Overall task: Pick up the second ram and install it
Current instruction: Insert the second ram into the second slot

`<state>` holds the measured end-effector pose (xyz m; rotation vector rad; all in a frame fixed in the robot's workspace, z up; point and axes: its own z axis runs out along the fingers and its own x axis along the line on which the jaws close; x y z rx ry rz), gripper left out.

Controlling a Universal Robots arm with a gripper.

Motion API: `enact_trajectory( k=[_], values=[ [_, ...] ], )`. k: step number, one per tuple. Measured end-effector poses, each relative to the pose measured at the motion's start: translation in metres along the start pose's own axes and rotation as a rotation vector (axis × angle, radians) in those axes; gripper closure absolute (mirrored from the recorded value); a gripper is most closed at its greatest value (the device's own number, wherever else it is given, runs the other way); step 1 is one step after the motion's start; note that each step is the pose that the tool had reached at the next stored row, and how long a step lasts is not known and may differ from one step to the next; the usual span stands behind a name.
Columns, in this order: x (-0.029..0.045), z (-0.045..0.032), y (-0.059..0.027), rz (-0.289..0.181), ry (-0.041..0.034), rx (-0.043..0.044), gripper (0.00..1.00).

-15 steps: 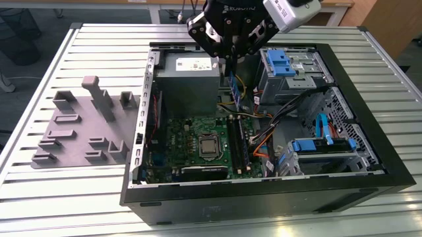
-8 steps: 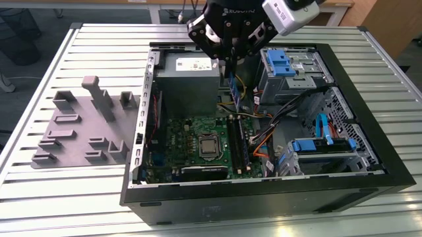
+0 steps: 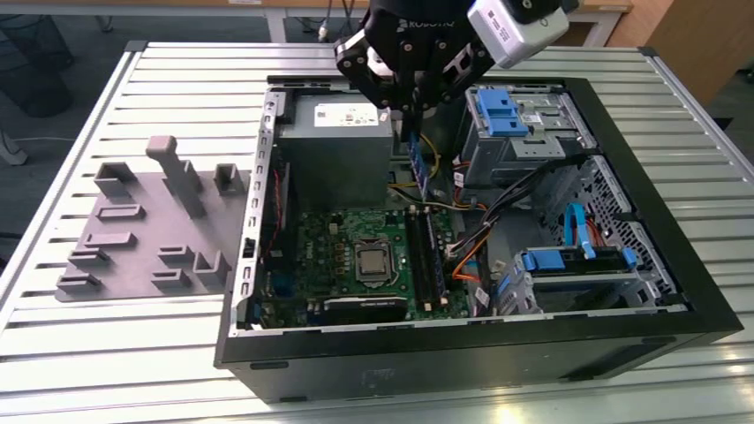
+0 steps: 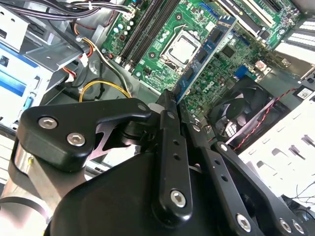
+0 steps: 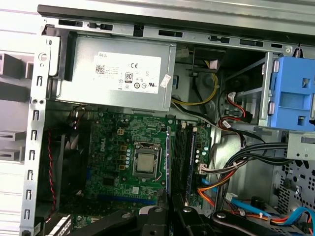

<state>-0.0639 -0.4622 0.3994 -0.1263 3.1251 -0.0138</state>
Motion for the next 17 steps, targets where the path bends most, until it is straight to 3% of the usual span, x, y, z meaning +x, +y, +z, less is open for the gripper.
enact_trajectory(
  k=[11, 17],
  values=[
    [0.0, 0.0015, 0.0, 0.008, 0.0, 0.0001, 0.86],
    [0.0001, 0.0035, 0.0, 0.036, 0.0003, 0.0005, 0.86]
  ],
)
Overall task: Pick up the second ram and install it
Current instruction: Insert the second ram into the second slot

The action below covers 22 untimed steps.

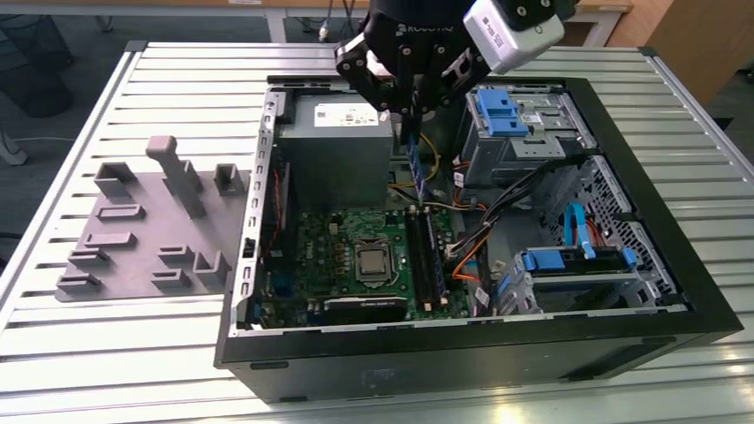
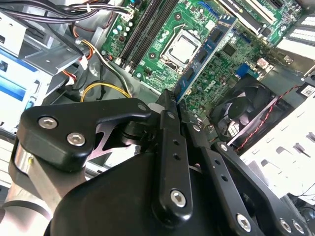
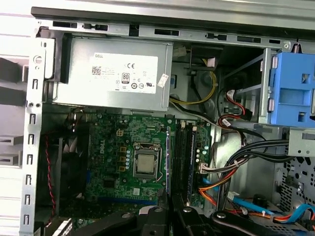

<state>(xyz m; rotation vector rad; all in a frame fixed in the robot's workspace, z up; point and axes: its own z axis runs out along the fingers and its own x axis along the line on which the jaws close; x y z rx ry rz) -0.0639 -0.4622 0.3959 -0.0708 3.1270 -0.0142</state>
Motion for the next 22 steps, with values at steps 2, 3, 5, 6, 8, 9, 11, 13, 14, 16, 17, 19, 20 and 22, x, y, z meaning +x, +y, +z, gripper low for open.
enact_trajectory(
  k=[2, 3, 5, 6, 8, 9, 11, 13, 14, 16, 17, 19, 20, 22],
  values=[
    [-0.0003, 0.0011, 0.0, 0.013, 0.0001, 0.0003, 0.86],
    [-0.0009, 0.0017, 0.0, 0.017, 0.0002, 0.0003, 0.86],
    [-0.0033, 0.0037, -0.0001, 0.024, 0.0003, 0.0004, 0.86],
    [-0.0051, 0.0055, -0.0002, 0.027, 0.0003, 0.0004, 0.86],
    [-0.0085, 0.0092, -0.0001, 0.031, 0.0002, 0.0002, 0.86],
    [-0.0096, 0.0112, -0.0002, 0.032, 0.0003, 0.0002, 0.86],
    [-0.0115, 0.0147, -0.0002, 0.033, 0.0004, 0.0004, 0.86],
    [-0.0135, 0.0184, -0.0002, 0.033, 0.0004, 0.0002, 0.86],
    [-0.0143, 0.0202, -0.0002, 0.033, 0.0004, 0.0003, 0.86],
    [-0.016, 0.024, -0.0003, 0.033, 0.0005, 0.0003, 0.86],
    [-0.0175, 0.0258, -0.0003, 0.032, 0.0005, 0.0004, 0.86],
    [-0.0209, 0.0294, -0.0005, 0.025, 0.0004, 0.0007, 0.86],
    [-0.0223, 0.0312, -0.0005, 0.02, 0.0004, 0.0008, 0.86],
    [-0.0232, 0.0349, -0.0005, 0.018, 0.0004, 0.0008, 0.86]
  ],
)
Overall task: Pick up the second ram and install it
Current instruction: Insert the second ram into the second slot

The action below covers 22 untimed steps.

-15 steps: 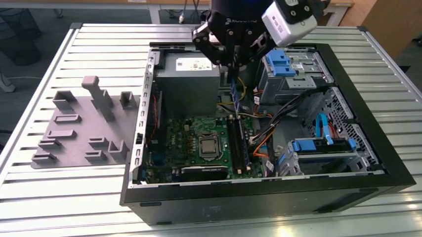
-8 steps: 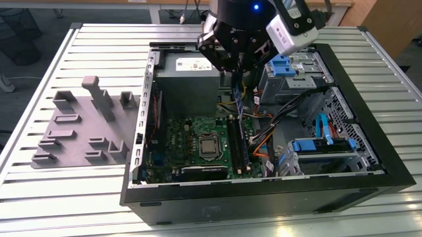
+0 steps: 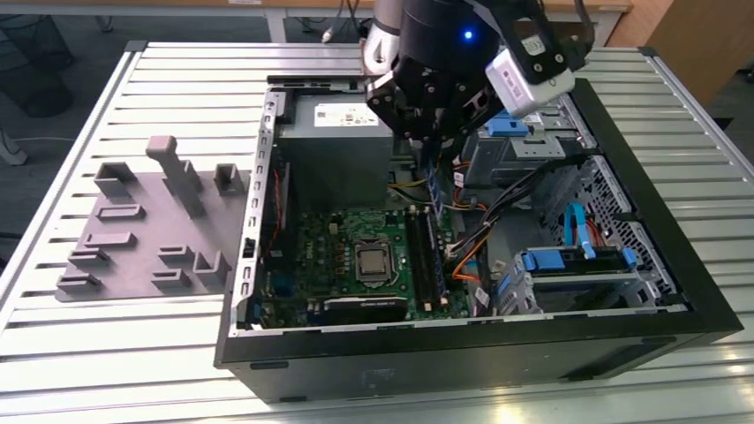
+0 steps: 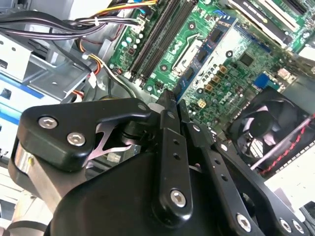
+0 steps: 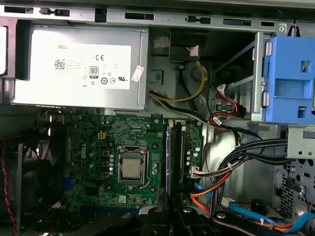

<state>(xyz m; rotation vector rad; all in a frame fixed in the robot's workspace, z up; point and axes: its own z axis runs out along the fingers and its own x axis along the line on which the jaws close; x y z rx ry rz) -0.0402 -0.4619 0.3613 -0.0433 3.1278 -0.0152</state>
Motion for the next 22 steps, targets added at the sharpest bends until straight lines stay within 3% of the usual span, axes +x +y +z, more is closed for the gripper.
enact_trajectory(
  k=[8, 16, 18, 20, 22],
  values=[
    [0.0, 0.0046, 0.0001, 0.0, 0.0, 0.0, 0.86],
    [-0.0007, 0.0189, 0.0002, 0.0, 0.0024, 0.0002, 0.86],
    [-0.0018, 0.0219, 0.0001, 0.0, 0.0082, 0.0001, 0.86],
    [-0.0023, 0.0232, 0.0002, 0.0, 0.0221, -0.0003, 0.86],
    [-0.0023, 0.0232, 0.0002, 0.0, 0.0262, -0.0001, 0.86]
  ],
)
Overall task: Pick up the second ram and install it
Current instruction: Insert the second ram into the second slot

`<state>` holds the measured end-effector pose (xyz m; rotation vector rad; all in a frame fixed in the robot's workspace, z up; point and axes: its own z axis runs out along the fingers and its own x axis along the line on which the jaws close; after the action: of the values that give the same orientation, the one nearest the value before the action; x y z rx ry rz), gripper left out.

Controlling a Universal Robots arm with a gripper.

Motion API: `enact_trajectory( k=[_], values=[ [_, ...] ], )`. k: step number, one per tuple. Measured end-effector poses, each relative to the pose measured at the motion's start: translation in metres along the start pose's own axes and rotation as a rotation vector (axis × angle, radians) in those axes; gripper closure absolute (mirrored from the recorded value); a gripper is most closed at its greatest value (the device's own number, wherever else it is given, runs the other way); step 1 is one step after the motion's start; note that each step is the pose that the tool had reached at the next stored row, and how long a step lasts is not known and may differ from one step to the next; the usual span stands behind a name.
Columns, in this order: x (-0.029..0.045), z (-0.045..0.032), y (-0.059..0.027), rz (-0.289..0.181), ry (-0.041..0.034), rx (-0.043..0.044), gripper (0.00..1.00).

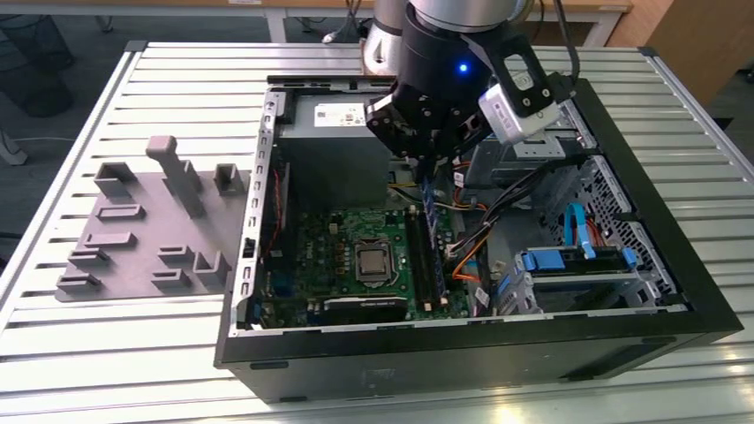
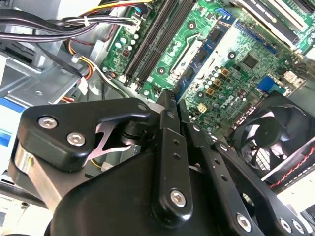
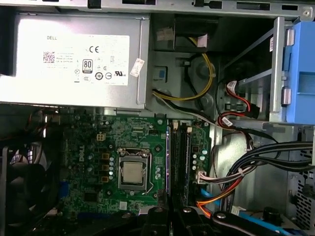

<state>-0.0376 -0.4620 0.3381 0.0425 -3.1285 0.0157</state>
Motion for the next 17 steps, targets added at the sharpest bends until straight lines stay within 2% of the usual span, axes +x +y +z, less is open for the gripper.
enact_trajectory(
  k=[2, 11, 17],
  values=[
    [0.0, 0.0006, 0.0, 0.0, -0.0001, -0.0005, 0.86],
    [-0.0014, 0.0167, 0.0001, 0.0, 0.0, -0.0004, 0.86],
    [-0.0066, 0.0275, 0.0001, 0.0, 0.0001, -0.0003, 0.86]
  ],
)
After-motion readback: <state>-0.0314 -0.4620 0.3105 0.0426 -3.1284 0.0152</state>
